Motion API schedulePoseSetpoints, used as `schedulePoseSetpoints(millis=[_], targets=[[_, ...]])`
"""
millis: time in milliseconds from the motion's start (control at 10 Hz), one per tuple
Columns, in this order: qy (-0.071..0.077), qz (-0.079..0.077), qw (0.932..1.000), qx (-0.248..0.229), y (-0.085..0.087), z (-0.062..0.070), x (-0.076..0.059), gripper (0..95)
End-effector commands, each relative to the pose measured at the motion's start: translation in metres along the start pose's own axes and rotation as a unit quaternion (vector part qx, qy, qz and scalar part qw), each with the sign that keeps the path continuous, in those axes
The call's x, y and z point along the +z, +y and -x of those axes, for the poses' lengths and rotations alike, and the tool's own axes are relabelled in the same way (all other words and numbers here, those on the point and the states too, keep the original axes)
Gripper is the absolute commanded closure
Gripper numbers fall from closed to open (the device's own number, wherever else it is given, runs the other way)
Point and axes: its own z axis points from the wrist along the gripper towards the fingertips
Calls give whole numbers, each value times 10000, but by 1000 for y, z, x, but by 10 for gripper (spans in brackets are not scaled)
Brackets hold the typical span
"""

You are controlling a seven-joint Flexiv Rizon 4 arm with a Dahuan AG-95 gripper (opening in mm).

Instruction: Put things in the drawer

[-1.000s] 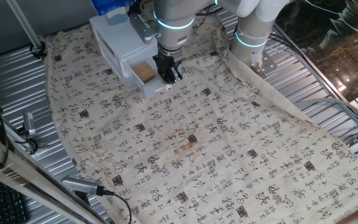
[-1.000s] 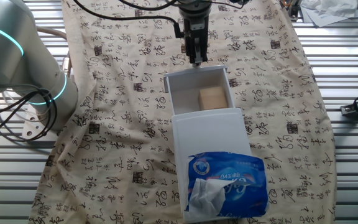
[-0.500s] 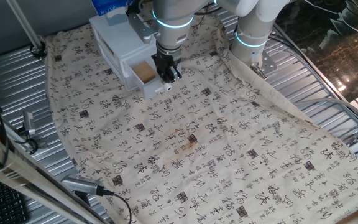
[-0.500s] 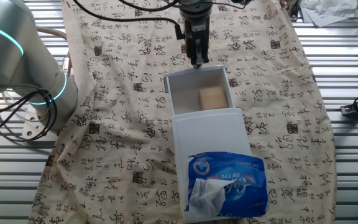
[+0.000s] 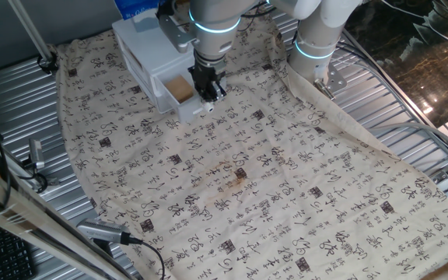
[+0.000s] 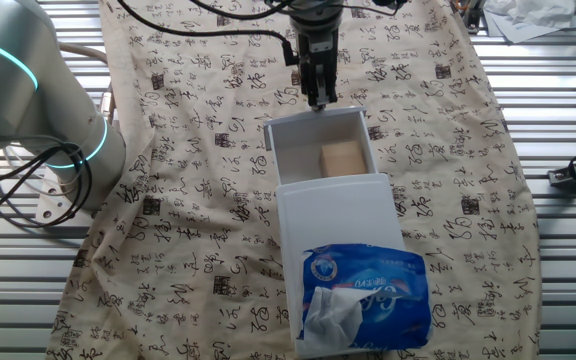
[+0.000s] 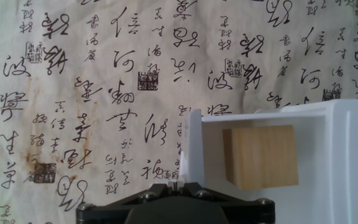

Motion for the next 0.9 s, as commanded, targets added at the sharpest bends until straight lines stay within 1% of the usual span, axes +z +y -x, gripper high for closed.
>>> schedulePoseSetpoints(millis=[100, 500, 900], targets=[[-8, 2, 10000, -15, -2, 0, 0, 950], [-27, 7, 10000, -61, -7, 1, 3, 950], [-24, 24, 9999, -114, -14, 2, 2, 950]])
